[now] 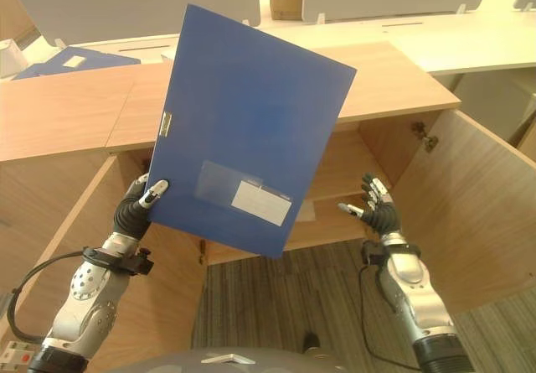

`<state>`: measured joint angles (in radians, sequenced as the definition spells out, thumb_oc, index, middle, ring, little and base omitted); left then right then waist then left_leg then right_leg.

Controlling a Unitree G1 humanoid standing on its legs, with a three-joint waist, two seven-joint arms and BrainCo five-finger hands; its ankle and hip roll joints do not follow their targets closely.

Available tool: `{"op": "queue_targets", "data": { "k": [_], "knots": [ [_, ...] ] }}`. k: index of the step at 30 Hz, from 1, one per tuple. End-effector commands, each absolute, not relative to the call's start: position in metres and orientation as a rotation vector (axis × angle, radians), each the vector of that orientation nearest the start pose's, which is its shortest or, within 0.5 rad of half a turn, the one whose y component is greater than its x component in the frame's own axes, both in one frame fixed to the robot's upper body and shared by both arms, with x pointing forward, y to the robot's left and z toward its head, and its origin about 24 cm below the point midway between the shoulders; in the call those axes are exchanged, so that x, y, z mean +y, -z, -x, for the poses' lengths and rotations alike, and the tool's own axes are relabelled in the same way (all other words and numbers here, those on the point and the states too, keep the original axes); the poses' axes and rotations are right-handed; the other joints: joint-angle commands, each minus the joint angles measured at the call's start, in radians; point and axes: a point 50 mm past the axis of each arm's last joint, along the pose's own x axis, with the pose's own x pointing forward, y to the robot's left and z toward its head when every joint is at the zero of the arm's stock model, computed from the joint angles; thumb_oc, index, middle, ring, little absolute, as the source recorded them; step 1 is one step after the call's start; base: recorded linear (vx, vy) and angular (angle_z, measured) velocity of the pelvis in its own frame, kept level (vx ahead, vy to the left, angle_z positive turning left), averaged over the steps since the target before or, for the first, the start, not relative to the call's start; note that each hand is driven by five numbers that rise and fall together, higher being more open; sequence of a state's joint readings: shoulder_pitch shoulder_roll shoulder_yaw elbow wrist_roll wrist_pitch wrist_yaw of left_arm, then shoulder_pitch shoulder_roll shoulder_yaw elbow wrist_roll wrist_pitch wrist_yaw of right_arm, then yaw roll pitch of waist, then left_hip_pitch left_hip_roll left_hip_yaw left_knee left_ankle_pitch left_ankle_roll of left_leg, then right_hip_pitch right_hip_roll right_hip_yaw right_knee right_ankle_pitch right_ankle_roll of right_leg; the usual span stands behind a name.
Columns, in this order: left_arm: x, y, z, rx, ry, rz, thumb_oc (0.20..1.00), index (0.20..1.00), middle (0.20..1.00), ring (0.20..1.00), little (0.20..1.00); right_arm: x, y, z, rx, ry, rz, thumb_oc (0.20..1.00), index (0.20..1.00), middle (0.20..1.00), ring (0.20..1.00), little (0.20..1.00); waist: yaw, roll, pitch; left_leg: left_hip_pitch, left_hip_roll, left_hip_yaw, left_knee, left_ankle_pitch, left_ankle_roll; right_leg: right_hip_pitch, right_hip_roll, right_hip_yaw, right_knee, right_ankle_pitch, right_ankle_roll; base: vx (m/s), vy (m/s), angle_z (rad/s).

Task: Put the empty folder in the office cabinet

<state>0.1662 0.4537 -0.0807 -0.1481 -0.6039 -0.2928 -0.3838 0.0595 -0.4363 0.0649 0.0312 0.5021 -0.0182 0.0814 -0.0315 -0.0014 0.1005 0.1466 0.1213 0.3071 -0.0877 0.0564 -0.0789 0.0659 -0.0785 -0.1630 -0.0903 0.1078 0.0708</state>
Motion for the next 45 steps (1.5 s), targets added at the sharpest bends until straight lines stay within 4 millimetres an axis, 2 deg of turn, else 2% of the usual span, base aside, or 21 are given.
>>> {"op": "queue_targets", "data": {
  "k": [1, 5, 7, 10, 13, 21, 26, 32, 39, 40, 45],
  "knots": [
    [0.207, -0.131, -0.226, -0.53, 0.425, 0.017, 0.2, 0.2, 0.2, 0.2, 0.2, -0.219, -0.086, -0.259, -0.088, -0.201, -0.19, 1.0, 1.0, 1.0, 1.0, 1.0, 0.009, -0.038, -0.006, 0.02, -0.009, -0.09, 0.0, -0.039, 0.033, 0.032, -0.032, 0.012, 0.003, -0.011, 0.054, 0.03, -0.005, 0.12],
    [0.211, -0.133, -0.227, -0.529, 0.412, -0.006, 0.2, 0.2, 0.2, 0.2, 0.2, -0.217, -0.097, -0.26, -0.098, -0.253, -0.23, 1.0, 1.0, 1.0, 1.0, 1.0, 0.011, -0.042, -0.009, 0.019, -0.008, -0.091, 0.0, -0.038, 0.031, 0.032, -0.033, 0.01, 0.003, -0.011, 0.055, 0.02, -0.001, 0.05],
    [0.216, -0.136, -0.227, -0.533, 0.399, -0.04, 0.2, 0.2, 0.2, 0.2, 0.2, -0.211, -0.116, -0.261, -0.137, -0.353, -0.244, 1.0, 1.0, 1.0, 1.0, 1.0, 0.016, -0.049, -0.013, 0.017, -0.007, -0.091, 0.0, -0.037, 0.03, 0.031, -0.033, 0.007, 0.003, -0.011, 0.055, 0.04, 0.005, 0.02],
    [0.218, -0.137, -0.228, -0.53, 0.395, -0.045, 0.2, 0.2, 0.2, 0.2, 0.2, -0.21, -0.123, -0.261, -0.148, -0.388, -0.242, 1.0, 1.0, 1.0, 1.0, 1.0, 0.018, -0.051, -0.014, 0.016, -0.007, -0.091, 0.0, -0.037, 0.029, 0.03, -0.032, 0.007, 0.003, -0.011, 0.056, 0.02, 0.0, 0.01],
    [0.22, -0.137, -0.227, -0.523, 0.398, -0.058, 0.2, 0.2, 0.2, 0.2, 0.2, -0.207, -0.139, -0.262, -0.174, -0.441, -0.24, 1.0, 1.0, 1.0, 1.0, 1.0, 0.023, -0.056, -0.017, 0.014, -0.006, -0.091, 0.0, -0.035, 0.029, 0.029, -0.032, 0.005, 0.003, -0.011, 0.055, 0.01, -0.001, 0.01],
    [0.212, -0.138, -0.231, -0.514, 0.437, -0.035, 0.2, 0.2, 0.2, 0.2, 0.2, -0.193, -0.152, -0.266, -0.18, -0.541, -0.293, 1.0, 1.0, 1.0, 1.0, 1.0, 0.034, -0.059, -0.021, 0.014, -0.007, -0.096, 0.0, -0.035, 0.029, 0.03, -0.031, 0.003, 0.003, -0.01, 0.054, 0.0, 0.0, 0.0],
    [0.201, -0.138, -0.237, -0.518, 0.47, -0.02, 0.2, 0.2, 0.2, 0.2, 0.2, -0.165, -0.158, -0.27, -0.154, -0.667, -0.364, 1.0, 1.0, 1.0, 1.0, 1.0, 0.042, -0.058, -0.024, 0.017, -0.006, -0.098, 0.0, -0.034, 0.027, 0.032, -0.03, 0.002, 0.003, -0.011, 0.053, 0.0, 0.0, 0.0],
    [0.193, -0.14, -0.241, -0.521, 0.492, -0.017, 0.2, 0.2, 0.2, 0.2, 0.2, -0.143, -0.168, -0.273, -0.134, -0.753, -0.384, 1.0, 1.0, 1.0, 1.0, 1.0, 0.05, -0.059, -0.026, 0.018, -0.004, -0.098, 0.0, -0.032, 0.025, 0.035, -0.029, -0.002, 0.003, -0.012, 0.051, 0.0, 0.0, 0.0],
    [0.189, -0.141, -0.242, -0.517, 0.501, -0.021, 0.2, 0.2, 0.2, 0.2, 0.2, -0.133, -0.174, -0.274, -0.138, -0.783, -0.369, 1.0, 1.0, 1.0, 1.0, 1.0, 0.055, -0.059, -0.025, 0.02, -0.004, -0.1, 0.0, -0.032, 0.024, 0.038, -0.028, -0.003, 0.003, -0.015, 0.049, 0.0, 0.0, 0.0],
    [0.189, -0.141, -0.244, -0.512, 0.5, -0.023, 0.2, 0.2, 0.2, 0.2, 0.2, -0.129, -0.18, -0.276, -0.14, -0.786, -0.353, 1.0, 1.0, 1.0, 1.0, 1.0, 0.057, -0.059, -0.027, 0.021, -0.004, -0.101, 0.0, -0.032, 0.023, 0.039, -0.028, -0.003, 0.003, -0.016, 0.048, 0.0, 0.0, 0.0],
    [0.193, -0.138, -0.244, -0.494, 0.474, -0.05, 0.2, 0.2, 0.2, 0.2, 0.2, -0.137, -0.185, -0.28, -0.14, -0.74, -0.301, 1.0, 1.0, 1.0, 1.0, 1.0, 0.058, -0.059, -0.03, 0.021, -0.004, -0.101, 0.0, -0.032, 0.023, 0.039, -0.03, -0.005, 0.003, -0.014, 0.048, 0.0, 0.0, 0.0]
  ]
}}
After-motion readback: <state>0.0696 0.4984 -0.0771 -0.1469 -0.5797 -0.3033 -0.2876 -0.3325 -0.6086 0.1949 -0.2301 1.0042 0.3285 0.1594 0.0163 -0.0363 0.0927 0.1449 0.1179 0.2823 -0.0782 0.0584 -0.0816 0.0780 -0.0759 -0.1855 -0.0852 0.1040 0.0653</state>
